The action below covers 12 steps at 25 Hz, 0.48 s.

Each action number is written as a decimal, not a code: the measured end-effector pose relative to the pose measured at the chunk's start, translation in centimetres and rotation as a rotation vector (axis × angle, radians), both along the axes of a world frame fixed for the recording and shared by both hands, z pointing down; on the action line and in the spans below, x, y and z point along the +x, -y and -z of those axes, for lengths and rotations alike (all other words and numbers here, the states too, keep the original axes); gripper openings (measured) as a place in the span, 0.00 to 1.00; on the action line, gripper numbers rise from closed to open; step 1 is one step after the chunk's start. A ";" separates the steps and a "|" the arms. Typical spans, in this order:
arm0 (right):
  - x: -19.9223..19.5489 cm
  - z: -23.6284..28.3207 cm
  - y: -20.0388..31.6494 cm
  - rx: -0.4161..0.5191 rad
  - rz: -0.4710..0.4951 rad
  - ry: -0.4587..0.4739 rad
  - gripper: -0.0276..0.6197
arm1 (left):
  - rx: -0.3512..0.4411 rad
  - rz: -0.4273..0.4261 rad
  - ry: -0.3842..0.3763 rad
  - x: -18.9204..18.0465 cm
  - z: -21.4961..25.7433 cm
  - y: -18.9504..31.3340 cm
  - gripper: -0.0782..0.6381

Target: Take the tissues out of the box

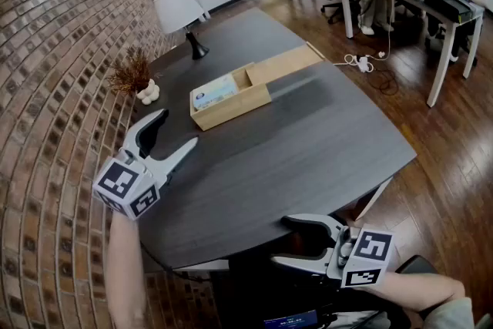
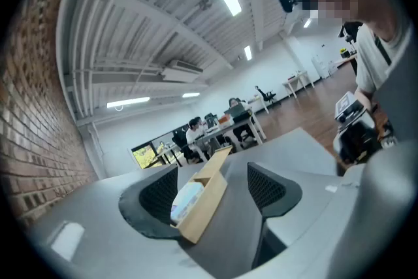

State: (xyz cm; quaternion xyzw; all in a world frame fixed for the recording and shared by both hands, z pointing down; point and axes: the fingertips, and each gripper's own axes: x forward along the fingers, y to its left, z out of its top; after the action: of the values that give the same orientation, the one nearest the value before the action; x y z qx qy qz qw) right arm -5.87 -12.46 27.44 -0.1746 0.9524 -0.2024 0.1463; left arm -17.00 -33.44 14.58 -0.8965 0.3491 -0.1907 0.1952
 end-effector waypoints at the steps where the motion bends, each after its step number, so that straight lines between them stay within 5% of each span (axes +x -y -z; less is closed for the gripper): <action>1: 0.3 0.0 0.3 0.001 -0.003 -0.004 0.55 | -0.021 0.017 0.034 -0.1 -0.3 2.8 0.56; 7: 1.5 0.4 1.4 0.005 -0.025 -0.004 0.55 | -0.217 0.045 0.335 -0.4 -6.6 15.5 0.56; 12: 1.7 1.2 1.4 0.024 -0.020 0.013 0.55 | -0.272 0.063 0.450 0.2 -9.8 20.2 0.56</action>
State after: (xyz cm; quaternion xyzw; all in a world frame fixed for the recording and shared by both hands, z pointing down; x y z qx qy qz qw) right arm -4.19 -13.90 26.23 -0.1810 0.9521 -0.1904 0.1564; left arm -16.75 -53.62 24.35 -0.8382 0.2958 -0.4364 0.1395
